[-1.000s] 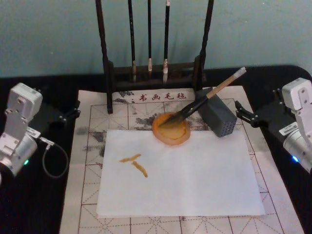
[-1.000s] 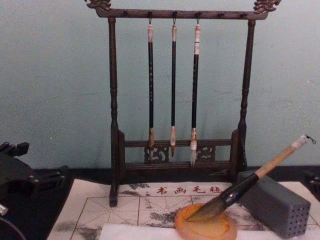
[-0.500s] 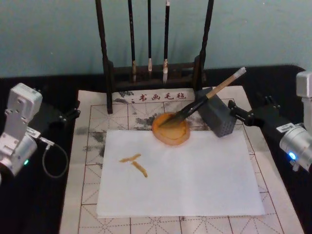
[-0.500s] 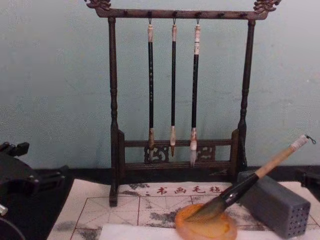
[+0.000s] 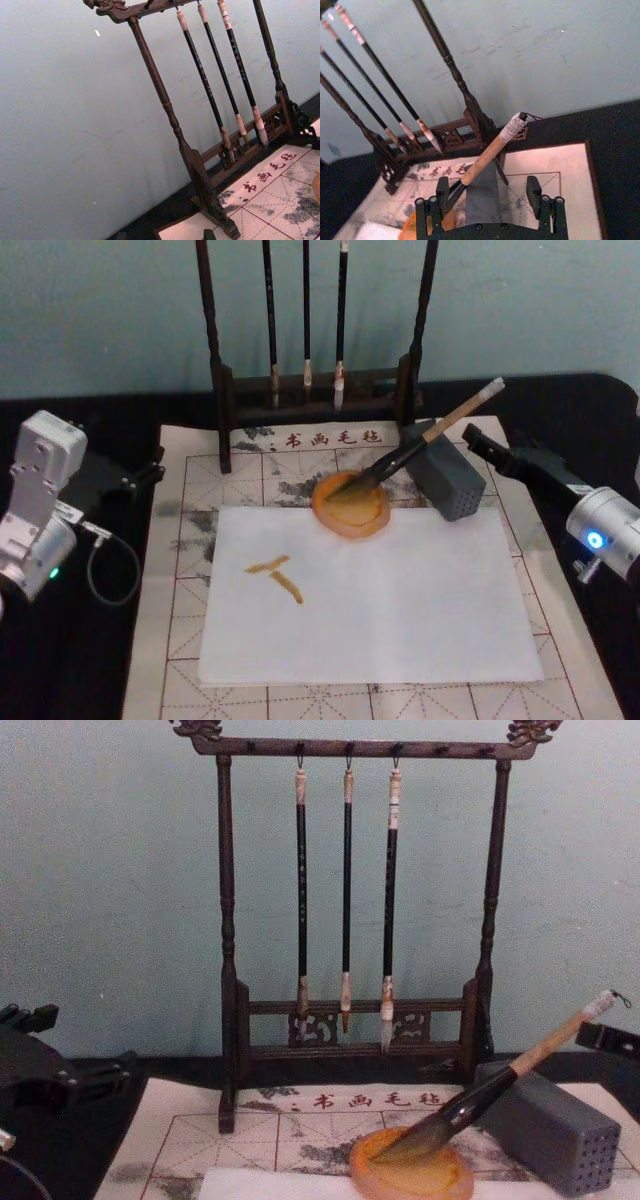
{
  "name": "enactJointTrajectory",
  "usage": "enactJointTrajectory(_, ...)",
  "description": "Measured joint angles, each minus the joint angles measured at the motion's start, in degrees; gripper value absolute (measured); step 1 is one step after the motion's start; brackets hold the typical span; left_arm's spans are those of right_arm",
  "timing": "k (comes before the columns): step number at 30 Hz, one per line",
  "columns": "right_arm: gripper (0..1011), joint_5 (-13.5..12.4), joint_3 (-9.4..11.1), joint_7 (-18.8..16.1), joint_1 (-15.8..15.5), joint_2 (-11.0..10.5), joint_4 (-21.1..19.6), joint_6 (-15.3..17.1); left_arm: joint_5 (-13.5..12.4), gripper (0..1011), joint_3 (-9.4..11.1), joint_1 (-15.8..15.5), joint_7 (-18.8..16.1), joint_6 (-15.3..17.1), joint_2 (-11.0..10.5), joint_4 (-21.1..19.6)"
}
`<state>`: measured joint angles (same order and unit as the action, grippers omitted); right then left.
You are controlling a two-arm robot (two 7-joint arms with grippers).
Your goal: Pick up the brush from the inkstone, write on the paper, then place the brush back to its original position.
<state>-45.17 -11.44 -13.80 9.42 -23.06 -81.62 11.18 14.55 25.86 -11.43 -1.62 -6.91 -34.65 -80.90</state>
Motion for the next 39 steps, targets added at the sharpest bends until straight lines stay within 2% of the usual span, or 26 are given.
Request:
enactJointTrajectory(10,1003,-8.08,1.6,2.6,2.67,3.23,2.78,4.79,0.0,1001,0.0,0.0,0.0,0.0,0.0,0.0)
enactJointTrajectory(16,1003,-11.0,1.67,5.03,4.56,4.64,4.33,7.04,0.0,1001,0.0,0.0,0.0,0.0,0.0,0.0)
enactJointTrajectory(30,1002,-14.46,0.22,6.72,9.12,6.71,9.1,7.82,0.0,1001,0.0,0.0,0.0,0.0,0.0,0.0)
enactJointTrajectory(39,1002,-15.55,-1.07,6.82,10.96,7.04,11.3,7.16,0.0,1001,0.0,0.0,0.0,0.0,0.0,0.0)
